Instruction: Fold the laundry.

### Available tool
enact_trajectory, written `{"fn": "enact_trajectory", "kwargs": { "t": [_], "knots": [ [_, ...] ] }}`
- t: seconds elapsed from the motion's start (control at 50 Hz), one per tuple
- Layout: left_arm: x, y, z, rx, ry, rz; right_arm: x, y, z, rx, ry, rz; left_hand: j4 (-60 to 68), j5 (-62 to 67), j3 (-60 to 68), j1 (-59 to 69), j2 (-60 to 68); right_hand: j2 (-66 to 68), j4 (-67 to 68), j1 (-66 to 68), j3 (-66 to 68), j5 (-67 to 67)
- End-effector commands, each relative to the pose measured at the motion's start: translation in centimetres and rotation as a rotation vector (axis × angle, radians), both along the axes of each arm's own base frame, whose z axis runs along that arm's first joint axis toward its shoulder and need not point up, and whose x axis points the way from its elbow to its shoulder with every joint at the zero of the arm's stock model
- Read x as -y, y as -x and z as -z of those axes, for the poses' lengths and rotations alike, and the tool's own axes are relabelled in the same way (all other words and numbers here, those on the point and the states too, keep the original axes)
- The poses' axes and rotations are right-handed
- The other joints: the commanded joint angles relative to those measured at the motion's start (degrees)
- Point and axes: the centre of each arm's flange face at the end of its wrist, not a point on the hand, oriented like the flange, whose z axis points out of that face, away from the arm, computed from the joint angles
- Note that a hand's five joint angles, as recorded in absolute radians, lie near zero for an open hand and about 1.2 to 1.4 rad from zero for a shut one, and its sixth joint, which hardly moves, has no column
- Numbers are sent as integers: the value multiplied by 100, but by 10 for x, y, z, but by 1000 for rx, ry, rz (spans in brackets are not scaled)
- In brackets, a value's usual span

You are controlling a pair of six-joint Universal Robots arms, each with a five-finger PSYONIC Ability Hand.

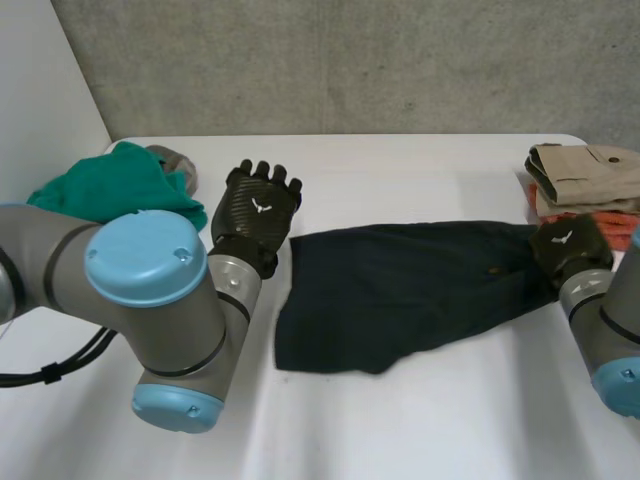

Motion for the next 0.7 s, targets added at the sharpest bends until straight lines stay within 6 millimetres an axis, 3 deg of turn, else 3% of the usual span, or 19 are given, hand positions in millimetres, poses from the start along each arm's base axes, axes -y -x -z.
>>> {"fn": "enact_trajectory", "kwargs": {
  "t": [0.02,0.04,0.1,0.12,0.16,0.18,0.22,0.26,0.32,0.34,0.36,0.38,0.44,0.48,0.5,0.54,0.56,0.64,0.7],
  "knots": [
    [-10,-7,-22,-27,35,2,-2,-3,-29,-247,172,-44,-149,-265,-200,-72,-142,1399,1151,1939,1315,1572],
    [-11,-8,-24,-28,37,2,-3,-6,-31,-261,186,-58,-149,-265,-200,-72,-142,1399,1151,1939,1315,1572],
    [-14,-12,-29,-34,42,-3,-19,-46,-41,-249,271,-192,-149,-265,-200,-72,-142,1399,1151,1939,1315,1572],
    [-15,-15,-29,-34,42,-6,-39,-80,-46,-224,333,-324,-149,-265,-200,-72,-142,1399,1151,1939,1315,1572],
    [-16,-17,-29,-31,38,-11,-61,-108,-47,-203,374,-448,-149,-265,-200,-72,-142,1399,1151,1939,1315,1572],
    [-18,-19,-30,-32,40,-12,-85,-132,-42,-178,398,-584,-149,-265,-200,-72,-142,1399,1151,1939,1315,1572],
    [-19,-22,-30,-30,37,-14,-120,-157,-23,-164,382,-783,-149,-265,-200,-72,-142,1399,1151,1939,1315,1572],
    [-22,-24,-28,-30,27,-14,-139,-166,-3,-179,347,-895,-149,-265,-200,-72,-142,1399,1151,1939,1315,1572],
    [-24,-26,-24,-34,10,-14,-155,-168,23,-224,304,-1001,-149,-265,-200,-72,-142,922,674,1462,838,1095],
    [-24,-26,-23,-33,7,-14,-156,-168,27,-238,299,-1007,-149,-265,-200,-72,-142,-482,-730,58,-566,-309],
    [-25,-26,-23,-35,5,-15,-155,-168,26,-253,307,-999,-149,-265,-200,-72,-142,-3876,-4124,-3336,-3960,-3703],
    [-24,-26,-23,-36,4,-16,-154,-167,25,-253,310,-993,-149,-265,-200,-72,-142,-5442,-5691,-4902,-5526,-5269],
    [-22,-25,-27,-50,14,-16,-154,-166,14,-202,310,-980,-149,-265,-200,-72,-142,-5601,-5849,-5061,-5685,-5428],
    [-21,-24,-30,-62,21,-17,-149,-163,-7,-119,321,-946,-149,-265,-200,-72,-142,-5601,-5849,-5061,-5685,-5428],
    [-19,-22,-36,-82,34,-16,-141,-156,-31,1,316,-895,-149,-265,-200,-72,-142,-5601,-5849,-5061,-5685,-5428],
    [-16,-20,-43,-108,47,-15,-134,-149,-50,143,290,-844,-149,-265,-200,-72,-142,-5601,-5849,-5061,-5685,-5428],
    [-14,-18,-50,-138,58,-16,-127,-143,-66,311,240,-804,-149,-265,-200,-72,-142,-5601,-5849,-5061,-5685,-5428],
    [-10,-11,-68,-236,70,-6,-111,-128,-90,657,78,-703,-111,-227,-162,-34,-104,-5601,-5849,-5061,-5685,-5428],
    [-9,-7,-78,-296,71,5,-87,-105,-103,729,23,-584,-94,-209,-145,-17,-87,-5601,-5849,-5061,-5685,-5428]
  ]
}}
